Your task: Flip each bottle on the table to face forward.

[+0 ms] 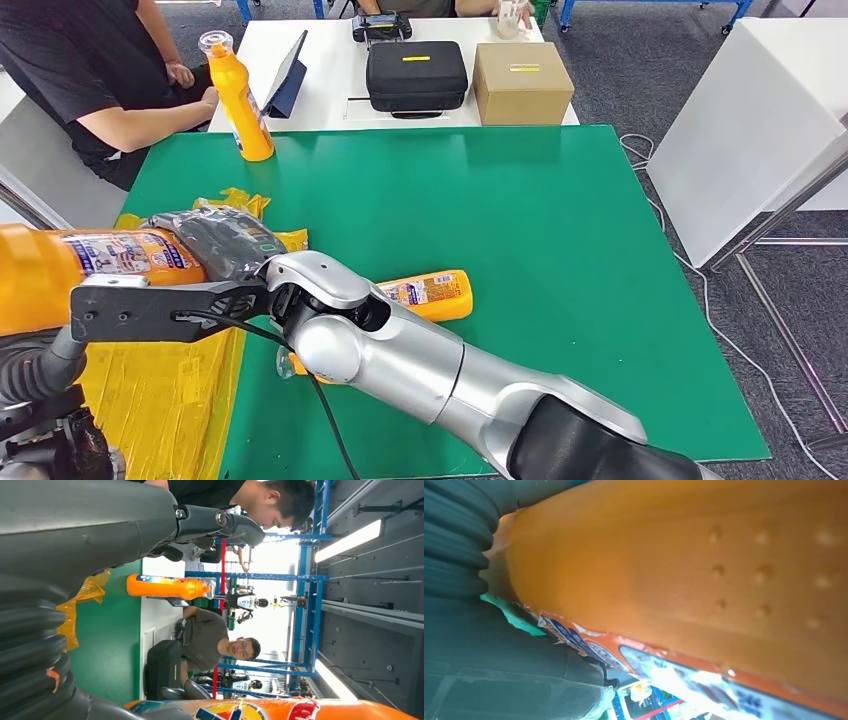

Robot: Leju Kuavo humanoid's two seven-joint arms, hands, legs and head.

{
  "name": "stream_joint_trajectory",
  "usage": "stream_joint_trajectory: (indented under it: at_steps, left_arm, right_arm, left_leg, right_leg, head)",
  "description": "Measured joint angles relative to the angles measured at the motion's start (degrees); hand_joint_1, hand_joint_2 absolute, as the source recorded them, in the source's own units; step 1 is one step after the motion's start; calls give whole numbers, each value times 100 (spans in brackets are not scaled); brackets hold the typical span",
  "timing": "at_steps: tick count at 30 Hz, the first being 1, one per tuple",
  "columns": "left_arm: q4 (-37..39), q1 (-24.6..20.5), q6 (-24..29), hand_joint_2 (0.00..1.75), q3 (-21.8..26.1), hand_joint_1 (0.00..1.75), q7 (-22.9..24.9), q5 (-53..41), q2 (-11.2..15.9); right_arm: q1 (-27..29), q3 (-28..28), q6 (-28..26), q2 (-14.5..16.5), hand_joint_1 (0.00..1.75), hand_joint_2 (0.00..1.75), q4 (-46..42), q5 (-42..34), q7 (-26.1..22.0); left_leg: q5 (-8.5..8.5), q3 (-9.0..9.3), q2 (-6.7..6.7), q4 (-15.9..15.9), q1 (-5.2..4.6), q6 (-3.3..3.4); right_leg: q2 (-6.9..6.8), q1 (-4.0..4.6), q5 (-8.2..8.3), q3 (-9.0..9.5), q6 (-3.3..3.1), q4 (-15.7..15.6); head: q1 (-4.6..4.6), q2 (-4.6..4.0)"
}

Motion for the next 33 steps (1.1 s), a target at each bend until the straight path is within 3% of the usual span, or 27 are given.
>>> stream_joint_trajectory:
  at_steps: [8,13,20,33]
  left_arm:
    - [289,87,-484,175,-28,0,44,315,-59]
    - [422,40,-857,175,-318,0,259,561,-90]
    - [539,-173,-908,175,-703,0,317,603,-167]
    - [578,-304,-858,175,-909,0,403,584,-280]
  right_arm:
    - [158,-58,-59,-25,175,175,258,44,-186]
    - [154,-237,-161,-56,175,175,505,157,-89]
    - [156,-502,-191,-57,175,175,855,238,-96]
    - [157,-610,-192,13,175,175,1092,331,-129]
  left_leg:
    - [0,1,0,0,-1,0]
    - [0,1,0,1,-3,0]
    - [0,0,4,2,-3,0]
    - [0,0,3,2,-2,0]
  right_leg:
    - [0,0,0,-1,0,-1]
    - [0,-1,1,0,0,-1]
    - [0,-1,1,0,1,-1]
    - [1,-1,1,0,0,-1]
  head:
    - [0,1]
    - [0,0]
    - [0,0]
    - [0,0]
